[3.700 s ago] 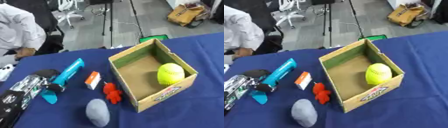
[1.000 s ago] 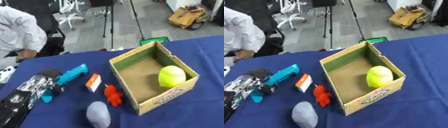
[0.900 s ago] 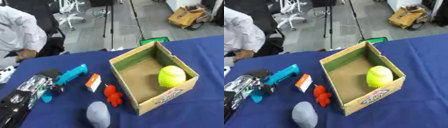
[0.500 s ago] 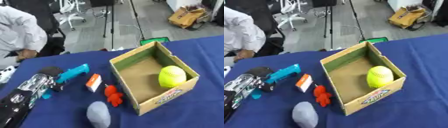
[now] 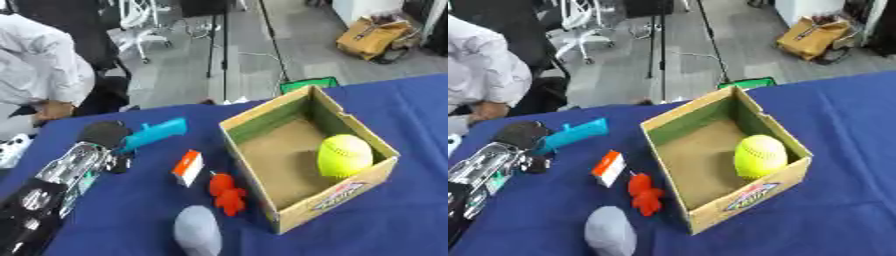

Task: Pick up objects on the table and place them in the box.

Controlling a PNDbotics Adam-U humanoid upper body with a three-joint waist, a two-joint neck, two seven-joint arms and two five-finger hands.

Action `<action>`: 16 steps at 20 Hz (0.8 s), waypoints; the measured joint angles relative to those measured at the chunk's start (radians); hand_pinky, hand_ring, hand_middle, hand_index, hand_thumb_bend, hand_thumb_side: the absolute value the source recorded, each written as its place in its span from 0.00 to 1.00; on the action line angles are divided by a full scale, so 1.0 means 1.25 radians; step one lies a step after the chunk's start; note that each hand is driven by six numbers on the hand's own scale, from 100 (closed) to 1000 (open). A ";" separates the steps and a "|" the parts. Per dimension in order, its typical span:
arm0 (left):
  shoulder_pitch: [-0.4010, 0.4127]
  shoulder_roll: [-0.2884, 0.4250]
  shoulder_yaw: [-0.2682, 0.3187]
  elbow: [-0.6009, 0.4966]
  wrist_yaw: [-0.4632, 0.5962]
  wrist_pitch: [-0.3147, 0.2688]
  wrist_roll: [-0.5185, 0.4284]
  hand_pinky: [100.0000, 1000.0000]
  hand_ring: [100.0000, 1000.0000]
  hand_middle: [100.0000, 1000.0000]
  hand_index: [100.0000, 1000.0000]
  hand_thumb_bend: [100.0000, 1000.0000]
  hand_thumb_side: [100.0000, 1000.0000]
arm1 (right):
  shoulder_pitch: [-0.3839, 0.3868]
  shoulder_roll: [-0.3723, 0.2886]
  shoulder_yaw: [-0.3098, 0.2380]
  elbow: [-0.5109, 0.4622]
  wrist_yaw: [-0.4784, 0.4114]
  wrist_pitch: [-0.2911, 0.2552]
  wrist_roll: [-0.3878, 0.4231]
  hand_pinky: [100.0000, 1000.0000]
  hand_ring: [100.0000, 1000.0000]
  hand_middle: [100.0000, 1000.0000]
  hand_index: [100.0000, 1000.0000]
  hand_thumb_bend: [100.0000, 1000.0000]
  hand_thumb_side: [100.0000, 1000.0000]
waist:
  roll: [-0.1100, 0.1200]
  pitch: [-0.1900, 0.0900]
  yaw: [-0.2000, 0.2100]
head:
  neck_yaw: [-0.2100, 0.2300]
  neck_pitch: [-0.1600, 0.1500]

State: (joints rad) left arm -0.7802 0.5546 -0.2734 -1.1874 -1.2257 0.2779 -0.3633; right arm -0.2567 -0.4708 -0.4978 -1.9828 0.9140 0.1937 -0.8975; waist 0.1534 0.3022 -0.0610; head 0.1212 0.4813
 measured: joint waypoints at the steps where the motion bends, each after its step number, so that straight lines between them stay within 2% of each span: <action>1: 0.002 0.000 0.000 -0.005 -0.005 0.001 0.005 0.76 0.48 0.44 0.66 0.00 0.13 | 0.000 0.000 0.000 0.000 0.000 0.000 0.000 0.85 0.74 0.46 0.56 0.00 0.37 | 0.000 0.000 0.000 | 0.000 0.000; 16: 0.019 -0.001 0.035 -0.130 -0.141 0.030 0.130 0.74 0.45 0.41 0.63 0.00 0.06 | 0.000 0.000 0.000 0.000 -0.001 0.000 0.000 0.85 0.74 0.46 0.56 0.00 0.37 | -0.006 0.000 0.000 | -0.010 -0.014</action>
State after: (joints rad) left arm -0.7564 0.5537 -0.2293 -1.3503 -1.4016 0.3152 -0.2012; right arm -0.2567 -0.4705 -0.4981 -1.9828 0.9123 0.1934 -0.8976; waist 0.1458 0.3022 -0.0611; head 0.1086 0.4634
